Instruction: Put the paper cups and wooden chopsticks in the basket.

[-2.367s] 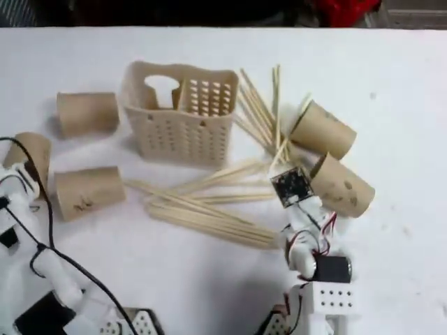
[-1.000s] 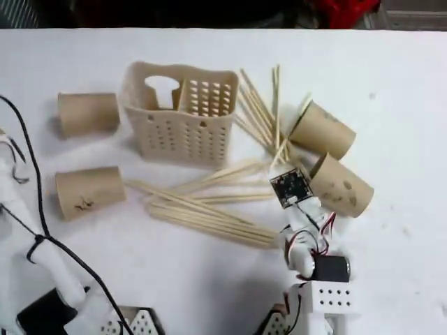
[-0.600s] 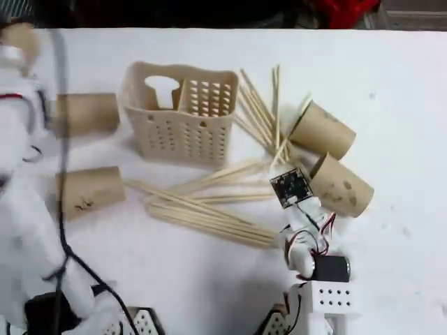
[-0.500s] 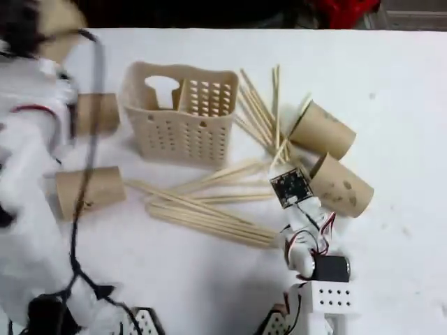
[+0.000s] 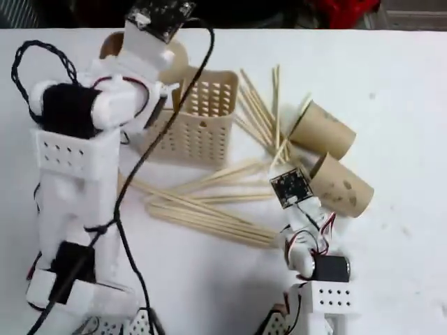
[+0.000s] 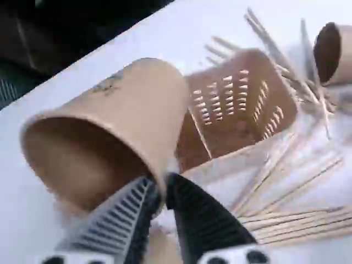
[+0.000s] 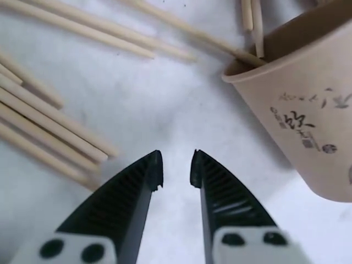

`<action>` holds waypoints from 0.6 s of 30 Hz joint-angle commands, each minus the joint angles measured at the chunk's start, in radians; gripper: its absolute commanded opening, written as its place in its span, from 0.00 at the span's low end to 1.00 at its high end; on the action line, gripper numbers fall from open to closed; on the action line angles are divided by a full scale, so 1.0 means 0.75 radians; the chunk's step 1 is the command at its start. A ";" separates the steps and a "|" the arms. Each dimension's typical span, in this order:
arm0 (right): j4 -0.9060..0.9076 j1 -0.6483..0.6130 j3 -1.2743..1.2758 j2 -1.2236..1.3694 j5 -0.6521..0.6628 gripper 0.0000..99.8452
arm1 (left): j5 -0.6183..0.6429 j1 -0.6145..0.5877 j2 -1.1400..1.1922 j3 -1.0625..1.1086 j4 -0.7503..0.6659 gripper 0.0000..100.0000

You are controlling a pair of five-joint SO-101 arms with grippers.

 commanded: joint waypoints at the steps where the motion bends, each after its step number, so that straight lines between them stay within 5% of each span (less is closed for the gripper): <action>1: -0.021 0.003 -0.008 -0.009 -0.006 0.09 | -0.018 -0.083 0.007 -0.049 0.004 0.02; 9: -0.021 0.003 -0.008 -0.009 -0.006 0.09 | -0.192 -0.087 0.015 0.133 0.000 0.02; 18: -0.021 0.003 -0.008 -0.009 -0.006 0.09 | -0.207 -0.097 0.009 0.127 -0.027 0.06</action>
